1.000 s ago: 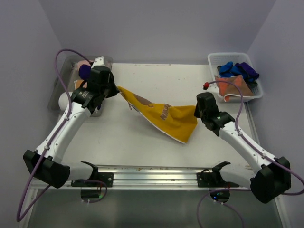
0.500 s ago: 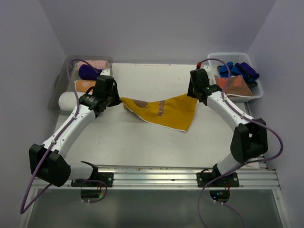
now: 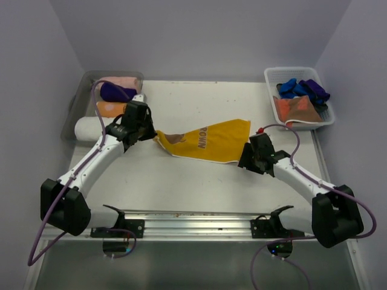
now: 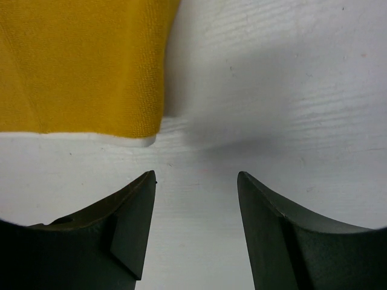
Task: Roll the towels
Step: Flatten the towel
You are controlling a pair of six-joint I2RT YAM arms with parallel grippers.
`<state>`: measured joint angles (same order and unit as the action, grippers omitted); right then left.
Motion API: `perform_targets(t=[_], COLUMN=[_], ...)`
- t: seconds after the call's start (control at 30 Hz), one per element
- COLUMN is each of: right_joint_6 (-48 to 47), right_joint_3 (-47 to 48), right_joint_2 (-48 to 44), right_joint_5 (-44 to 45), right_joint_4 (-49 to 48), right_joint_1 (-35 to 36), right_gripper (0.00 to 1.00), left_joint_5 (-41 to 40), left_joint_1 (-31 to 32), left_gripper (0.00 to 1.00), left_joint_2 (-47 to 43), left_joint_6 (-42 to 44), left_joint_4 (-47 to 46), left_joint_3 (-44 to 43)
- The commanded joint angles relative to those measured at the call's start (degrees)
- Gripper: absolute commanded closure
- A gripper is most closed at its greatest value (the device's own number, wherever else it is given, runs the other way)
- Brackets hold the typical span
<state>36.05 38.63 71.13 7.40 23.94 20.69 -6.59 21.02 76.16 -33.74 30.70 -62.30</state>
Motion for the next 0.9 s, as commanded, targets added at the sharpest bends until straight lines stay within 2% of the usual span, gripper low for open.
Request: perform_targets(t=[0.0,0.23,0.43,0.47,0.5,0.6,0.63,0.87], right_joint_6=[6.0,6.1,5.3,5.2,4.6,1.8,0.7,-8.3], right_joint_3=[-1.7,-0.4,1.8,2.6,3.1,6.2,7.1,14.8], right_joint_2=[-2.2,3.9,10.7,11.0,11.0,9.2,8.2,0.8], right_joint_5=[-2.5,-5.3,-4.6,-4.3,-3.1,0.4,3.2,13.2], right_joint_4=[-6.1,-11.6,-15.1,-15.3,-14.5,-9.3,-7.4,11.5], right_joint_1=[0.2,0.2,0.2,0.3,0.3,0.2,0.2,0.3], right_gripper=[0.39,0.39,0.49,0.53,0.69,0.97,1.0,1.0], left_joint_5=[0.7,0.5,0.5,0.5,0.4,-0.1,-0.4,-2.6], left_joint_1=[-0.4,-0.4,-0.4,-0.5,-0.4,-0.4,-0.4,-0.4], left_gripper=[1.0,1.0,1.0,1.0,1.0,1.0,1.0,1.0], left_joint_2=[-1.1,-1.1,-1.1,-1.2,-1.3,-1.5,-1.5,-2.6], left_joint_6=[0.7,0.9,1.0,1.0,1.2,1.6,1.7,2.1], left_joint_4=[-2.9,-3.0,-3.0,-2.9,-2.8,-2.0,-2.0,-0.8], left_joint_3=[0.4,0.6,0.6,0.4,0.4,-0.2,-0.4,-0.6])
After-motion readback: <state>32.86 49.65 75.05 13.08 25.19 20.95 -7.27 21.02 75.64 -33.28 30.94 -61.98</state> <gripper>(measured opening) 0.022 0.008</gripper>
